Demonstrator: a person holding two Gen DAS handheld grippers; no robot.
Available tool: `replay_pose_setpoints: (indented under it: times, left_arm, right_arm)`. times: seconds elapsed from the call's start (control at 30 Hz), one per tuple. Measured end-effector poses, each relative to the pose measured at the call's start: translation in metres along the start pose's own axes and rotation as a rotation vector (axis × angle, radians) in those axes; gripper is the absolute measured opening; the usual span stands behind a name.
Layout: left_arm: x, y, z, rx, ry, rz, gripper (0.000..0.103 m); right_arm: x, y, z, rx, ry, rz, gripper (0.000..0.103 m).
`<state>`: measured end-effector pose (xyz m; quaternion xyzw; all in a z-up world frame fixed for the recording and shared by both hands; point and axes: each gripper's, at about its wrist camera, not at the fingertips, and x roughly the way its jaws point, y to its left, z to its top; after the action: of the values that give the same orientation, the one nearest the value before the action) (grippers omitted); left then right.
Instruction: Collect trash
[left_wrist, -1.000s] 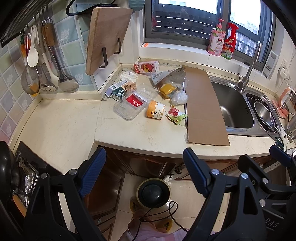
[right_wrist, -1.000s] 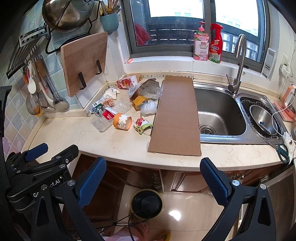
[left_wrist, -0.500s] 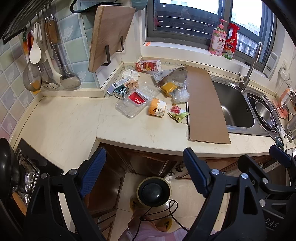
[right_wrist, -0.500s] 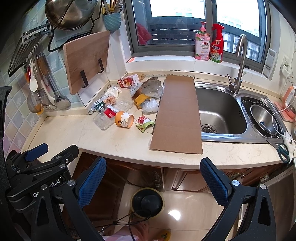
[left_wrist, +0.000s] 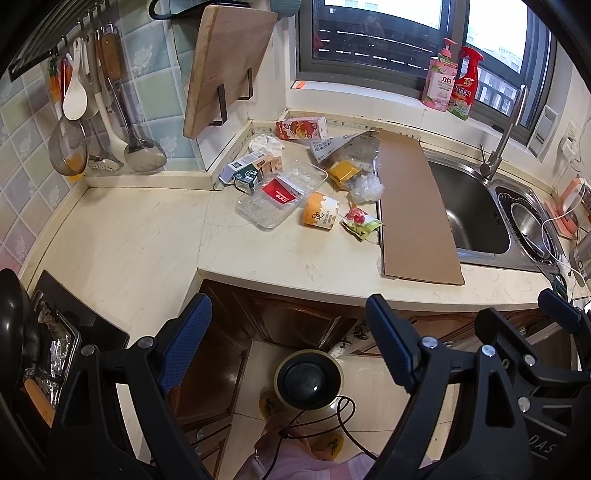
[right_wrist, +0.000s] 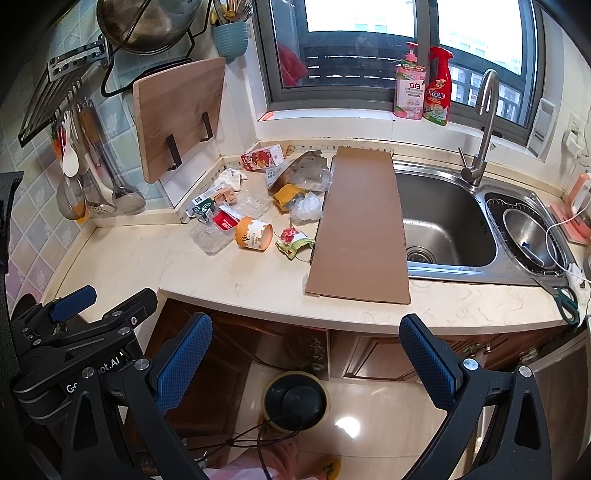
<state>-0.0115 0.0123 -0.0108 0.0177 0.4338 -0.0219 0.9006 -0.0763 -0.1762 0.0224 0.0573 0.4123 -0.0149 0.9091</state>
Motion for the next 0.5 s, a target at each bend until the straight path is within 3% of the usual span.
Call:
replay_pose_setpoints:
  times: [0.27, 0.5]
  left_arm:
    - [0.014, 0.005, 0.012, 0.008, 0.028, -0.05, 0.083]
    - [0.04, 0.015, 0.042, 0.001, 0.062, -0.111, 0.083]
  right_arm:
    - [0.007, -0.003, 0.002, 0.006, 0.015, -0.001, 0.102]
    - [0.03, -0.004, 0.018, 0.002, 0.05, -0.005, 0.102]
